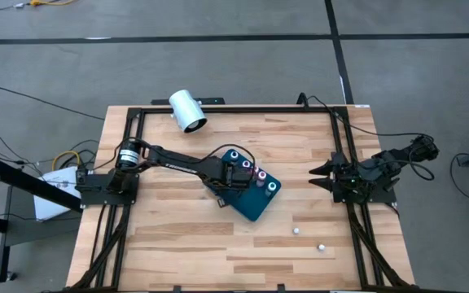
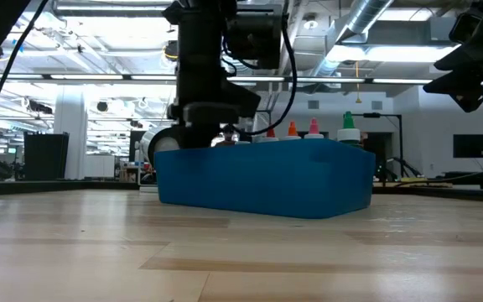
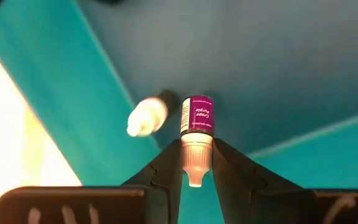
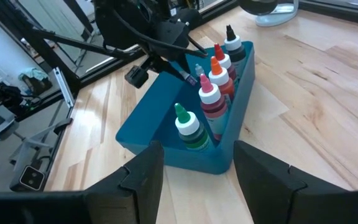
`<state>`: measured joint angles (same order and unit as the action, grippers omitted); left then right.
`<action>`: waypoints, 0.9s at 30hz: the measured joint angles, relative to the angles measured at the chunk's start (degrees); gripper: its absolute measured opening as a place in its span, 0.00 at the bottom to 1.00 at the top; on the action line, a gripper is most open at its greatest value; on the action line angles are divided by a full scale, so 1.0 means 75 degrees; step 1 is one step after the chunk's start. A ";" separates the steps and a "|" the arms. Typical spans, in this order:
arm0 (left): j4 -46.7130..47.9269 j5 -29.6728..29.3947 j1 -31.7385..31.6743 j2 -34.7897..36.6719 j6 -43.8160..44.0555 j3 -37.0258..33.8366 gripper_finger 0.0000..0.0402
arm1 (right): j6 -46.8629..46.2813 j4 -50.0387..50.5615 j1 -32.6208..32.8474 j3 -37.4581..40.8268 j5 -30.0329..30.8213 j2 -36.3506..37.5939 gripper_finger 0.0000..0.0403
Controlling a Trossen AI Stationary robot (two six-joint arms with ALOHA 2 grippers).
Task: Pick & Place food coloring
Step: Put the small purple food coloring bottle into the blue bin
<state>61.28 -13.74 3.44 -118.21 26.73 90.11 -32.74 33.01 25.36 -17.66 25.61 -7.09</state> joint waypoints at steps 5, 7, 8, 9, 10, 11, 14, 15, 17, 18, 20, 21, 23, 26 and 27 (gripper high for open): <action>0.0285 -0.0030 0.0000 0.0003 -0.0337 0.0366 0.18 | 0.0024 0.0000 0.0000 0.0002 -0.0001 0.0000 0.45; 0.0318 -0.0061 -0.0014 0.0003 -0.0531 0.0518 0.18 | 0.0024 0.0000 0.0000 -0.0001 -0.0001 0.0000 0.45; 0.0288 -0.0061 -0.0022 0.0003 -0.0600 0.0569 0.18 | 0.0024 0.0000 0.0000 -0.0001 0.0002 0.0000 0.45; 0.0276 -0.0062 -0.0029 0.0003 -0.0633 0.0613 0.18 | 0.0024 0.0000 0.0000 -0.0001 -0.0001 0.0000 0.45; 0.0282 -0.0063 -0.0038 0.0003 -0.0685 0.0643 0.18 | 0.0024 0.0000 0.0000 -0.0001 -0.0001 0.0000 0.45; 0.0293 -0.0061 -0.0048 0.0003 -0.0751 0.0669 0.18 | 0.0024 0.0000 0.0000 0.0001 -0.0001 0.0000 0.45; 0.0312 -0.0055 -0.0061 0.0003 -0.0888 0.0681 0.18 | 0.0024 0.0000 0.0000 -0.0001 -0.0001 0.0000 0.45; 0.0357 -0.0056 -0.0061 0.0003 -0.0906 0.0681 0.18 | 0.0024 0.0000 0.0000 -0.0001 -0.0001 0.0000 0.45; 0.0426 -0.0030 -0.0061 0.0003 -0.0971 0.0681 0.18 | 0.0024 0.0000 0.0000 -0.0001 -0.0001 0.0000 0.45; 0.0452 -0.0023 -0.0061 0.0003 -0.1016 0.0681 0.18 | 0.0024 -0.0001 0.0000 -0.0001 -0.0001 0.0000 0.45; 0.0534 -0.0029 -0.0061 0.0003 -0.1076 0.0681 0.18 | 0.0024 -0.0002 0.0000 -0.0001 -0.0001 0.0000 0.45; 0.0589 -0.0026 -0.0064 0.0003 -0.1082 0.0681 0.18 | 0.0024 0.0000 0.0000 0.0000 0.0001 0.0000 0.45; 0.0687 -0.0014 -0.0067 0.0003 -0.1155 0.0681 0.18 | 0.0024 0.0000 0.0000 -0.0001 -0.0001 0.0000 0.45; 0.0805 0.0004 -0.0067 0.0003 -0.1296 0.0681 0.18 | 0.0024 -0.0003 0.0000 -0.0001 0.0002 0.0000 0.45; 0.0811 0.0006 -0.0067 0.0003 -0.1333 0.0681 0.18 | 0.0024 0.0000 0.0000 0.0002 -0.0001 0.0000 0.45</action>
<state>67.36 -13.70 2.94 -118.19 16.73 95.22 -32.56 33.01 25.36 -17.65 25.61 -7.09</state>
